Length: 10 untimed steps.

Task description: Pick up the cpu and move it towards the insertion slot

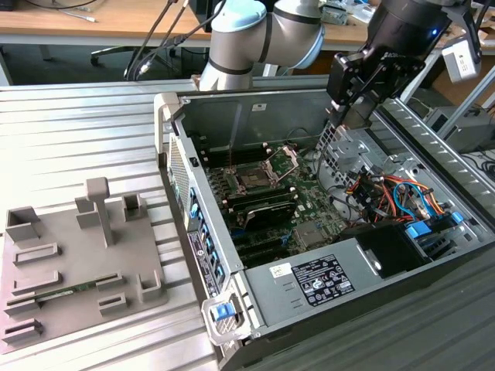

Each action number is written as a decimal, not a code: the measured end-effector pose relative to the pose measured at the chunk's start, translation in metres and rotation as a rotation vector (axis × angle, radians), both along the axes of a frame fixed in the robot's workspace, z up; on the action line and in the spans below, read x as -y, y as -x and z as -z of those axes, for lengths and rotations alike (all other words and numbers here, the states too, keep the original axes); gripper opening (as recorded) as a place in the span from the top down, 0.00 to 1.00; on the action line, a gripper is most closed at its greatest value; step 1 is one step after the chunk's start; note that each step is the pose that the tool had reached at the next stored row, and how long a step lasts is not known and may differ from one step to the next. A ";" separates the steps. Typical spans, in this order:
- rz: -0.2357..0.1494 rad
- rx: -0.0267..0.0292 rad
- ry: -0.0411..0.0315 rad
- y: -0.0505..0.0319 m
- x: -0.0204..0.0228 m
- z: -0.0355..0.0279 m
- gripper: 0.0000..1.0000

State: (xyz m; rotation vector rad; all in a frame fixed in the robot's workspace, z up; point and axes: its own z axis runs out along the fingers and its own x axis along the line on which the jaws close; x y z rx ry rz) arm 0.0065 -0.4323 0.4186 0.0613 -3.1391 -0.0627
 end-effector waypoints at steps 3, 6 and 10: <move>0.000 0.0000 0.0000 -0.0025 0.0000 0.0000 0.45; 0.000 0.0000 0.0000 -0.0049 0.0000 0.0000 0.45; 0.000 0.0000 0.0000 -0.0087 0.0000 0.0000 0.45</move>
